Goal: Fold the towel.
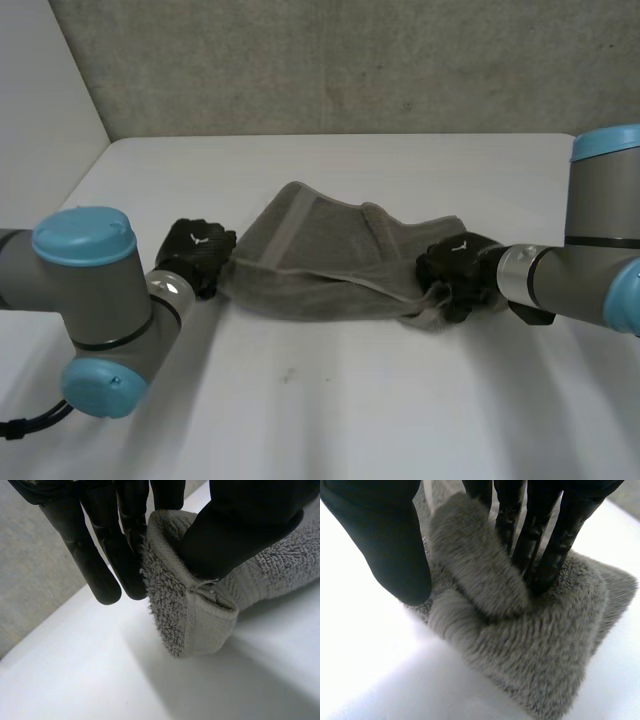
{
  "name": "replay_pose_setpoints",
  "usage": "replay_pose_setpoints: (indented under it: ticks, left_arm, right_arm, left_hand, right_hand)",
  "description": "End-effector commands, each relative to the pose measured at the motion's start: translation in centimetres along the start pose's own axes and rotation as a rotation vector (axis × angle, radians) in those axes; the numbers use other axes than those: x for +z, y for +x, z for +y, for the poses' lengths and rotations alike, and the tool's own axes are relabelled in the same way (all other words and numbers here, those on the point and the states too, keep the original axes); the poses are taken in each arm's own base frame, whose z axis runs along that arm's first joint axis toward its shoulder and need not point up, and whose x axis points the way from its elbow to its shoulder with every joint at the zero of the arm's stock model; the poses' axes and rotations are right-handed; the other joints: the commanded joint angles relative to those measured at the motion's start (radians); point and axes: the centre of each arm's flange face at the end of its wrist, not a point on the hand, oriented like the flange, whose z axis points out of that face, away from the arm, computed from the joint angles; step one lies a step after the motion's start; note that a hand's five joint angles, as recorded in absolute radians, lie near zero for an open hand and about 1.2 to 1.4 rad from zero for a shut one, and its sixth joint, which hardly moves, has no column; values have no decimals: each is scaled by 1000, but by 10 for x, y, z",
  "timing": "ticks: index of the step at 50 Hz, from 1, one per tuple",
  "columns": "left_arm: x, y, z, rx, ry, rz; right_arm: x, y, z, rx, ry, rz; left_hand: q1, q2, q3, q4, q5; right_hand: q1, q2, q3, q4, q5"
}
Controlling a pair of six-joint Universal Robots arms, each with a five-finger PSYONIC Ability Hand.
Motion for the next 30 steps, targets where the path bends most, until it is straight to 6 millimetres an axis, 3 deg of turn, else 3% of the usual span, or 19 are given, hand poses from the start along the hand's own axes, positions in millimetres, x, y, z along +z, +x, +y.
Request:
replay_pose_setpoints:
  ticks: [1, 8, 17, 23, 25, 30]
  left_arm:
    - [-14, -7, -17, -4, 46, -17]
    - [-33, 0, -24, -4, 69, 2]
    - [-53, 8, -36, 0, 109, 25]
    - [-56, 9, -38, 1, 117, 24]
    - [-57, 10, -40, 1, 121, 26]
    - [-57, 9, -39, 1, 120, 25]
  right_arm:
    - [-19, 4, -10, 78, 94, 68]
    - [-38, 5, -6, 247, 172, 127]
    - [-55, -7, -4, 426, 239, 145]
    - [-54, -14, 4, 483, 241, 203]
    - [-50, -33, 5, 457, 230, 212]
    - [-35, -46, 9, 424, 240, 256]
  left_hand:
    - [207, 180, 181, 179, 185]
    - [207, 180, 181, 179, 185]
    - [207, 180, 181, 179, 185]
    - [207, 180, 181, 179, 185]
    - [207, 180, 181, 179, 185]
    - [207, 180, 181, 179, 185]
  right_hand:
    - [-19, -113, -112, -114, -123]
    - [-27, -122, -121, -123, -131]
    - [-22, -116, -115, -117, -126]
    - [-27, -122, -121, -123, -131]
    - [-27, -122, -121, -123, -131]
    - [-16, -110, -109, -112, -120]
